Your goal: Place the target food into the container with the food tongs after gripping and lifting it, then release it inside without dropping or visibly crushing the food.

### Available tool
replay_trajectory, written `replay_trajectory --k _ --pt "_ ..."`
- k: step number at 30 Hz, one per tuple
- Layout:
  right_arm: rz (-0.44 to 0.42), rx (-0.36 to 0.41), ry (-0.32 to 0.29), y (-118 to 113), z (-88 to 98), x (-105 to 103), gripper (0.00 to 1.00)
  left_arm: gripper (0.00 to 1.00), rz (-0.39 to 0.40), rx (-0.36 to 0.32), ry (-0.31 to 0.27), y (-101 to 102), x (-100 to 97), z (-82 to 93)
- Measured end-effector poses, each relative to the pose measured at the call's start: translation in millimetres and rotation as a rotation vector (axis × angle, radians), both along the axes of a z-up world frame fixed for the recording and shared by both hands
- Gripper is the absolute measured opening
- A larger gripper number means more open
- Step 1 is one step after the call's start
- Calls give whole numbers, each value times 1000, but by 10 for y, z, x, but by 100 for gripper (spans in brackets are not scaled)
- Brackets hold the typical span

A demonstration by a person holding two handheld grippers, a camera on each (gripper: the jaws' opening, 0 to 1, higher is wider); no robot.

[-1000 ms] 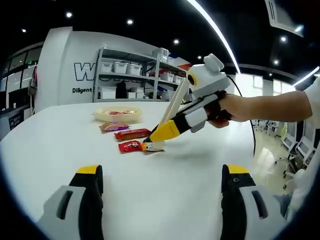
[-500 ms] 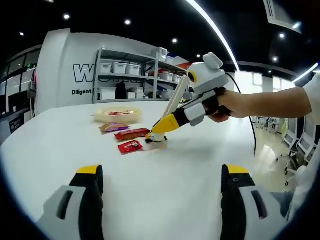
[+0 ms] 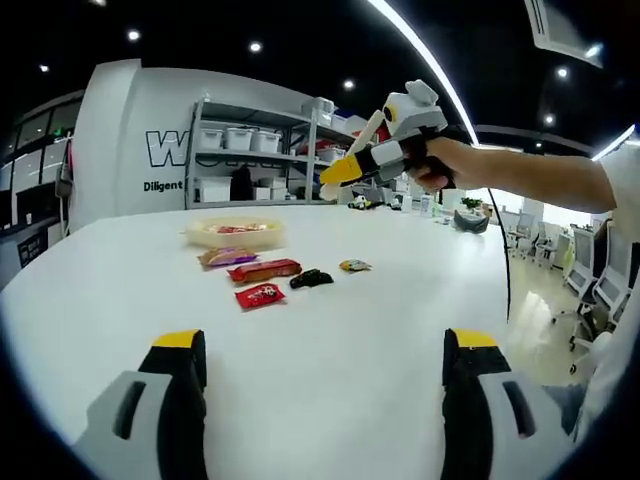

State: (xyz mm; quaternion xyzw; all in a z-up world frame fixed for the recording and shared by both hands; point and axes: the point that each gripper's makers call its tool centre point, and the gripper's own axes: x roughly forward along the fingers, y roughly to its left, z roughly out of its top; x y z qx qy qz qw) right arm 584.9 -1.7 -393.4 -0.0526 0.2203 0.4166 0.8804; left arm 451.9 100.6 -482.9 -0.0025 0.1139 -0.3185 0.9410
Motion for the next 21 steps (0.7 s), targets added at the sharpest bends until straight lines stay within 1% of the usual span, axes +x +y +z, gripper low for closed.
replay_trajectory --k 3,4,5,8,10,12,13,14,17,19,20,21 --pt "-4 -31 19 -75 -158 -4 16 96 -2 -3 0 -8 -5 2" --pt "-5 -44 31 -109 -247 -37 17 96 -4 -1 -2 -12 -10 2" --pt "-3 -55 57 -149 -358 -67 17 96 -6 1 -3 -15 -11 2" --pt "12 -96 54 -241 -548 -120 18 96 -4 0 0 -14 -8 -4" --pt "12 -107 55 -282 -608 -153 19 96 -7 2 1 -17 -11 -7" --pt "20 -120 82 -357 -709 -212 20 96 -8 2 -1 -17 -13 -7" --pt "22 -125 84 -389 -739 -225 20 96 -7 4 0 -17 -12 -9" --pt "28 -135 71 -420 -757 -229 20 96 -8 4 2 -20 -12 -11" --pt "21 -153 65 -485 -807 -166 21 96 -7 5 1 -16 -10 -10" --pt "10 -148 89 -512 -898 -109 21 96 -5 0 1 -13 -8 -4" --pt "-1 -166 117 -533 -976 -117 20 96 -3 0 1 -12 -7 -4" --pt "7 -132 103 -479 -935 -125 16 96 -3 -3 4 -13 -7 -4"
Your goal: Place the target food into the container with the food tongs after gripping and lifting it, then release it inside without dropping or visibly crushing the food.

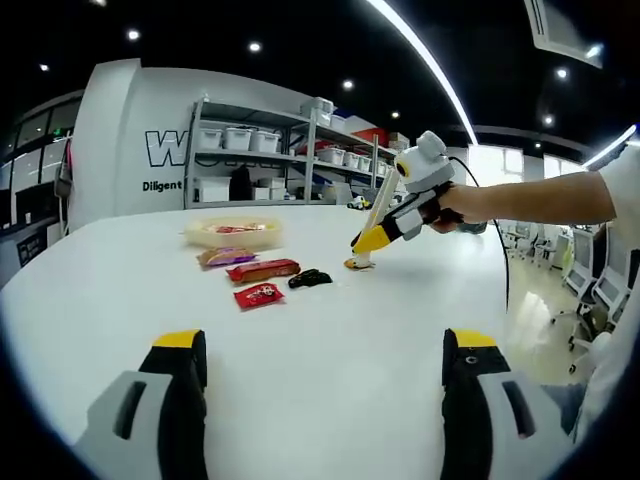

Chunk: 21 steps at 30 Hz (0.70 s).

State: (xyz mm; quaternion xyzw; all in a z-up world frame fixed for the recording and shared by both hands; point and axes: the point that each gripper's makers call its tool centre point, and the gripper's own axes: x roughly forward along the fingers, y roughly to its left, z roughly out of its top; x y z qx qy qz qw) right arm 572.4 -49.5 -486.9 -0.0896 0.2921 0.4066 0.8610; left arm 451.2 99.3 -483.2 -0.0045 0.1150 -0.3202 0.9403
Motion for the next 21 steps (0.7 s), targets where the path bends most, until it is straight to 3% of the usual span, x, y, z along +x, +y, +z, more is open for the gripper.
replay_trajectory --k 1,6,7,12,21 --pt "-51 -1 47 -23 -18 -9 13 96 0 1 0 1 2 -1" --pt "-47 -19 15 4 32 -20 11 96 -2 3 6 0 3 -10" --pt "-42 20 39 37 61 -47 11 96 -2 1 6 1 3 -8" --pt "-48 34 -40 26 273 39 12 96 -5 -2 5 -3 0 -3" --pt "-68 72 -57 130 515 314 13 96 -5 -8 -2 3 -2 11"
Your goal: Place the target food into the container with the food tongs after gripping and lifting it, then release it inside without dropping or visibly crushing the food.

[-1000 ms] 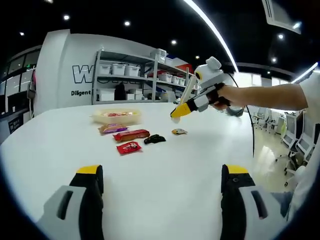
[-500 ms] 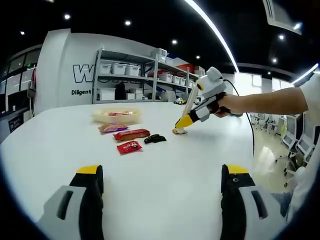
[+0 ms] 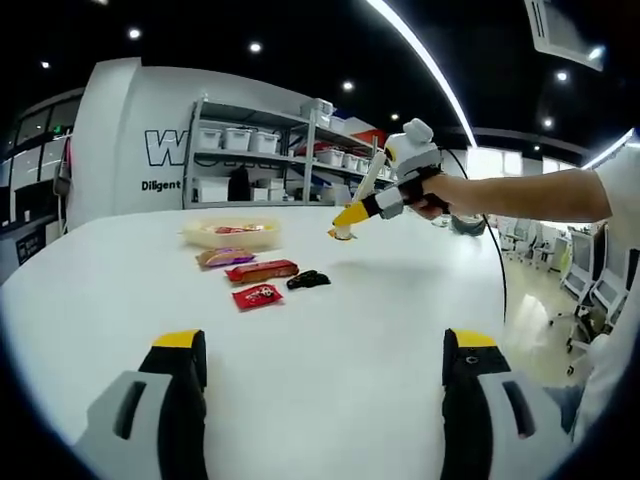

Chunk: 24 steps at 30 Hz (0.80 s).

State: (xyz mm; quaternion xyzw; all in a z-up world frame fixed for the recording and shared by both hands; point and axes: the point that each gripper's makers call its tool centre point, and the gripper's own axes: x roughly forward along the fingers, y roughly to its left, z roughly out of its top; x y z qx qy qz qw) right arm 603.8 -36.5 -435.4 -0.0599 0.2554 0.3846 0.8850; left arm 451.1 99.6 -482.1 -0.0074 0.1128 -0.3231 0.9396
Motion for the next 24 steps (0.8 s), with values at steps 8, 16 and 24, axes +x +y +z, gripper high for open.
replay_trajectory --k 8,16,24 --pt "-5 33 -20 110 166 243 13 97 -4 -12 13 -6 -4 -4" --pt "0 51 -35 184 271 373 13 97 -11 -10 10 -21 -21 -6" --pt "-7 39 -42 235 263 588 14 97 -11 -21 10 -21 -28 8"
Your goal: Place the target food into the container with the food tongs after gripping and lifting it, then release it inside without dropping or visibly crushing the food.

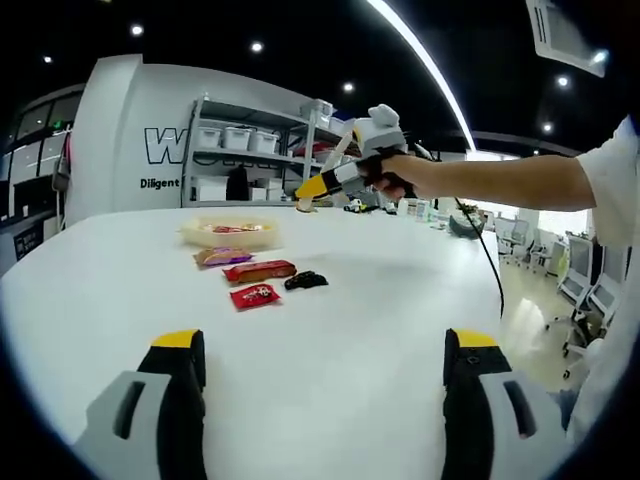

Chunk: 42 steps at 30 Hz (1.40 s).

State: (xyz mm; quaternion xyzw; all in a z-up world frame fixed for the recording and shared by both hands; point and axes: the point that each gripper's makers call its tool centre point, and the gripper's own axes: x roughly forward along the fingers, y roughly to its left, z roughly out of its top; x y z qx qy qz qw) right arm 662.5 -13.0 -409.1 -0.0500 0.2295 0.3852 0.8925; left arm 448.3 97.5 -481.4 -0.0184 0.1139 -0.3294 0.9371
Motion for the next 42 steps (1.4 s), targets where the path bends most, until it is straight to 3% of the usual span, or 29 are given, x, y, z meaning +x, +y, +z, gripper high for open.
replay_trajectory --k 8,11,24,29,33,42 --pt "-10 -1 -14 89 -46 207 14 97 -9 -13 -5 -11 -15 17" --pt "-10 -11 -15 128 -78 251 14 98 -19 -36 18 -11 -11 15" --pt "-43 -19 -32 224 -141 536 14 97 -23 -40 0 -27 -20 33" --pt "-64 -46 -19 247 -270 650 15 97 -26 -40 2 -33 -21 28" --pt "-85 -21 14 287 -358 705 15 97 -28 -44 7 -34 -23 27" --pt "-94 -53 11 309 -504 821 17 97 -40 -59 16 -39 -33 32"
